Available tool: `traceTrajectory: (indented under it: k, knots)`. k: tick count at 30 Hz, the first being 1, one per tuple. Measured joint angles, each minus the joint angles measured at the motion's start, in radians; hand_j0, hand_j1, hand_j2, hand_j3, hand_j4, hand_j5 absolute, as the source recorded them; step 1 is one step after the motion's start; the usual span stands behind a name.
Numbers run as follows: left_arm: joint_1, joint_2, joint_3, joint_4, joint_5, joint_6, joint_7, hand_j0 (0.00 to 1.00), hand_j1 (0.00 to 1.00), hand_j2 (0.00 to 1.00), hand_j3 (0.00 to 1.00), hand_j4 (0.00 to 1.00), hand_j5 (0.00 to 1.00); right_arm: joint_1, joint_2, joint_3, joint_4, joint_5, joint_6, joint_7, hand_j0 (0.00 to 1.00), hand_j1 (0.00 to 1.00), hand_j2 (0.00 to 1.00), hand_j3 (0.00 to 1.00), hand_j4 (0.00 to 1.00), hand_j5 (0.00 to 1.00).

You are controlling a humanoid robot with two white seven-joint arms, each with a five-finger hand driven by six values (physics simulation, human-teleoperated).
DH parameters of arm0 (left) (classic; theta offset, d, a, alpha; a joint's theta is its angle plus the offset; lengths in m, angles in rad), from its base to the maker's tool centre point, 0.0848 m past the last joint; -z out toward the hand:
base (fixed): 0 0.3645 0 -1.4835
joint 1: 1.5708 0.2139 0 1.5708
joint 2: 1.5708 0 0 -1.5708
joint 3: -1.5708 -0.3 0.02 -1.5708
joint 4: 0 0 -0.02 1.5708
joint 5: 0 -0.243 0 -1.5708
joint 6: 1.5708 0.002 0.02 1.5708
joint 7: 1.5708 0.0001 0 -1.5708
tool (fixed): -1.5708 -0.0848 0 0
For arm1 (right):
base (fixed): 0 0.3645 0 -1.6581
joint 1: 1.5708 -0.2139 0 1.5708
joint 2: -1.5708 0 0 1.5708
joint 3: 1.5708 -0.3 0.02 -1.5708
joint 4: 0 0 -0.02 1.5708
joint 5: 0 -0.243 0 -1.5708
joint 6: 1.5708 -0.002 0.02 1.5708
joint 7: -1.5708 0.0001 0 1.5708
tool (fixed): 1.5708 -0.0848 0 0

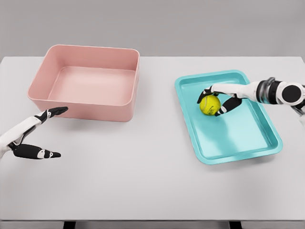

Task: Put the tennis from the blue tray into the pink basket with both arms

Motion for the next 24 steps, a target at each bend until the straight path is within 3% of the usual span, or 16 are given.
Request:
traceTrajectory:
  k: [2,9,14,18,24]
  knots:
    - [0.000,0.000,0.000,-0.001,0.000,0.000,0.000,1.00,1.00,1.00,1.00,1.00,1.00,-0.005,0.001,0.002,-0.001,0.001,-0.002,0.000,0.31,0.31,0.31,0.31,0.31,0.31]
    - [0.000,0.000,0.000,-0.001,-0.001,0.000,0.000,1.00,1.00,1.00,1.00,1.00,1.00,-0.031,-0.012,-0.041,-0.045,-0.002,-0.028,0.001,0.22,0.22,0.22,0.22,0.22,0.22]
    - [0.000,0.000,0.000,-0.003,-0.001,0.000,0.000,1.00,1.00,1.00,1.00,1.00,1.00,-0.031,-0.022,-0.057,-0.210,-0.004,-0.043,0.001,0.21,0.21,0.21,0.21,0.21,0.21]
    - [0.000,0.000,0.000,-0.004,-0.001,0.000,0.000,1.00,1.00,1.00,1.00,1.00,1.00,-0.029,-0.010,0.006,-0.378,-0.004,-0.046,0.001,0.22,0.22,0.22,0.22,0.22,0.22]
    - [0.000,0.000,0.000,-0.005,-0.001,0.000,0.000,1.00,1.00,1.00,1.00,1.00,1.00,-0.023,0.094,0.124,-0.453,0.022,-0.043,0.000,0.22,0.22,0.22,0.22,0.22,0.22]
